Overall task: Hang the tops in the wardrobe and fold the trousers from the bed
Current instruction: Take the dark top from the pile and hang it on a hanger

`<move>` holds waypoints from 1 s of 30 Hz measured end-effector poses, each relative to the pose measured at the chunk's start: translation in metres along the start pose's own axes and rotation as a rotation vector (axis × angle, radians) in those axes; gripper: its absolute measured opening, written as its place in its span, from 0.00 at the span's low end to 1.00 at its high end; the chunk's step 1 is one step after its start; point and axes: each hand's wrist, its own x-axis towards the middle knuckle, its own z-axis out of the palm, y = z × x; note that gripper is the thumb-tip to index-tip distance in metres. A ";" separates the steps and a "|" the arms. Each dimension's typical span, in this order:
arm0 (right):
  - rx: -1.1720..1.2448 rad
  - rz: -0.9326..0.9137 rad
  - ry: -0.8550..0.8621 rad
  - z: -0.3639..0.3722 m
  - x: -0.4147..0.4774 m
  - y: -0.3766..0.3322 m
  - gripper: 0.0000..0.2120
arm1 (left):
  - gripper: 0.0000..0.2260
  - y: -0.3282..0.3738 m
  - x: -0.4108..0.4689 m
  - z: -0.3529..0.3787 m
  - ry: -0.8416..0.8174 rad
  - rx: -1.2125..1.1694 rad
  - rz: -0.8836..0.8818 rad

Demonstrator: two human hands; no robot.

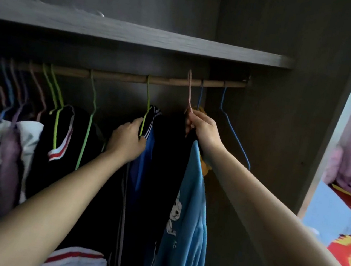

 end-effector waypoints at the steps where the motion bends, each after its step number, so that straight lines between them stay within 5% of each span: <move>1: 0.024 -0.014 0.007 0.001 0.009 -0.003 0.09 | 0.24 0.000 0.002 0.001 0.003 0.024 0.009; 7: 0.034 -0.029 -0.019 0.003 0.049 -0.006 0.09 | 0.23 0.005 0.010 0.018 0.013 -0.068 -0.011; 12: -0.385 0.006 -0.079 -0.002 0.050 0.036 0.14 | 0.24 0.016 0.013 0.031 0.043 -0.091 -0.076; 18: -0.552 -0.061 -0.056 -0.005 0.040 0.050 0.17 | 0.27 0.018 0.008 0.038 0.046 -0.085 -0.048; 24: -0.776 -0.238 -0.004 -0.013 0.008 0.060 0.18 | 0.26 0.012 -0.010 0.037 0.040 -0.028 0.001; 30: -1.180 -0.505 0.099 -0.035 -0.073 0.103 0.23 | 0.24 0.000 -0.067 0.040 0.237 0.145 0.121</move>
